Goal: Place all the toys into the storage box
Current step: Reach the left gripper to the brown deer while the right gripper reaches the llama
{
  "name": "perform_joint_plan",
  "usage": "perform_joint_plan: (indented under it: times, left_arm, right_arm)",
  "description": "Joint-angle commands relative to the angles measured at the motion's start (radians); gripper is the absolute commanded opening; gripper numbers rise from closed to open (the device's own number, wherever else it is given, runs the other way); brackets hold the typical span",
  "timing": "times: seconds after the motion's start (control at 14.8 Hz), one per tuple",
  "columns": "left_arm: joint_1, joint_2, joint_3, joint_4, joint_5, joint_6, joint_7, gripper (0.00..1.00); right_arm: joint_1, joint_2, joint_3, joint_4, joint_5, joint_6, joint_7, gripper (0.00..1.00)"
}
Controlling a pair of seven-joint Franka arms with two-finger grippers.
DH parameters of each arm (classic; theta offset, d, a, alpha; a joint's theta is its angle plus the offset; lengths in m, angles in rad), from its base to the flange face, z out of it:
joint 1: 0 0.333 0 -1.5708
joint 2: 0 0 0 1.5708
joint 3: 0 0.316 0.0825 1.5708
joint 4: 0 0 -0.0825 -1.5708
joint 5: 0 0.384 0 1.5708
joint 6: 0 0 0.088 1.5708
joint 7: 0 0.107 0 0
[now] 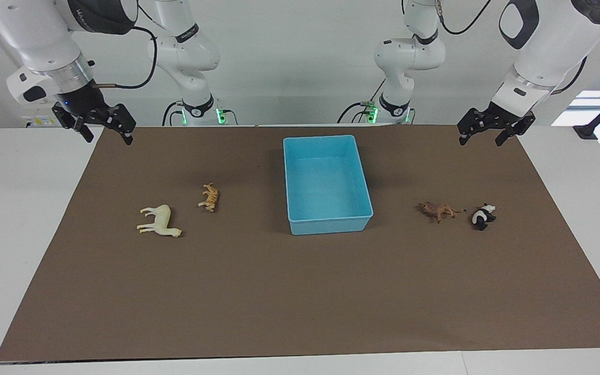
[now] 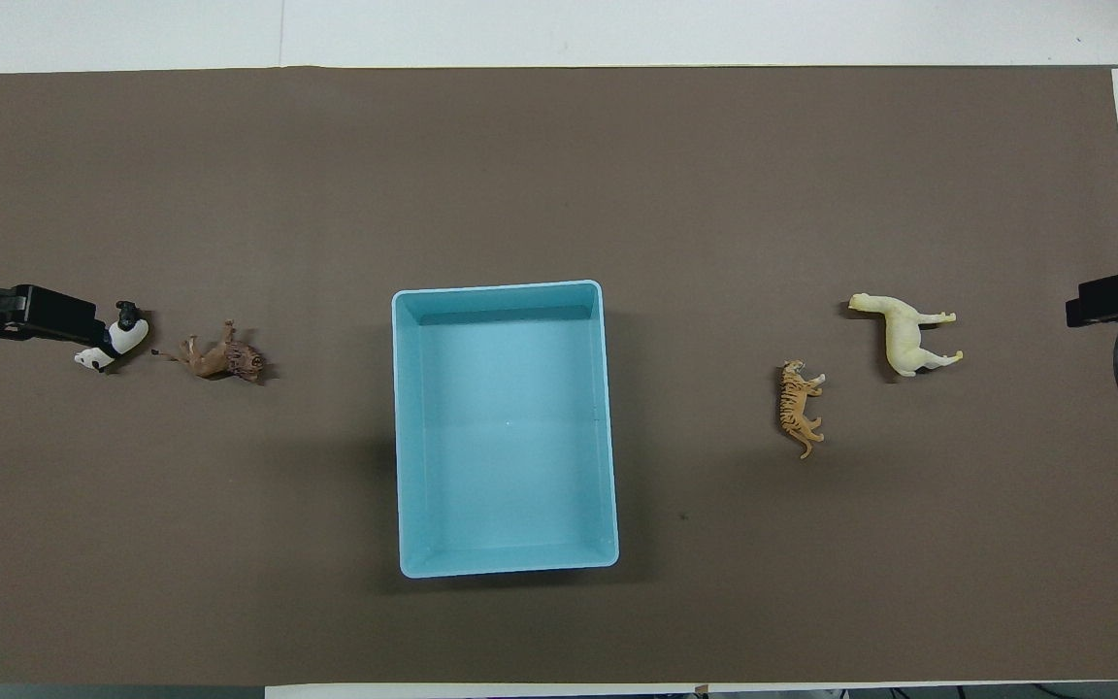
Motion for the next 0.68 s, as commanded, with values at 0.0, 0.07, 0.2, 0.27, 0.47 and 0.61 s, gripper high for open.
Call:
perform_joint_plan:
  times: [0.0, 0.07, 0.2, 0.27, 0.47, 0.61]
  left_arm:
    - [0.002, 0.007, 0.003, 0.013, -0.005, 0.005, 0.016, 1.00]
    - [0.002, 0.007, 0.003, 0.013, -0.005, 0.006, 0.014, 1.00]
    - [0.005, 0.004, 0.003, 0.006, -0.002, 0.006, 0.020, 1.00]
    - [0.008, -0.005, 0.003, -0.013, -0.002, 0.009, 0.016, 1.00]
    - [0.011, -0.042, 0.006, -0.108, 0.000, 0.119, -0.003, 1.00]
    - [0.026, -0.074, 0.009, -0.201, 0.001, 0.245, -0.006, 1.00]
  right_arm:
    - [-0.013, -0.020, 0.008, -0.025, -0.023, 0.012, -0.038, 1.00]
    - [-0.013, -0.020, 0.008, -0.025, -0.023, 0.009, -0.038, 1.00]
    - [-0.008, -0.021, 0.010, -0.025, -0.023, 0.006, -0.032, 1.00]
    - [-0.007, -0.021, 0.010, -0.024, -0.023, 0.006, -0.032, 1.00]
    - [-0.005, -0.021, 0.010, -0.024, -0.023, 0.004, -0.032, 1.00]
    - [-0.005, -0.021, 0.010, -0.025, -0.023, 0.004, -0.033, 1.00]
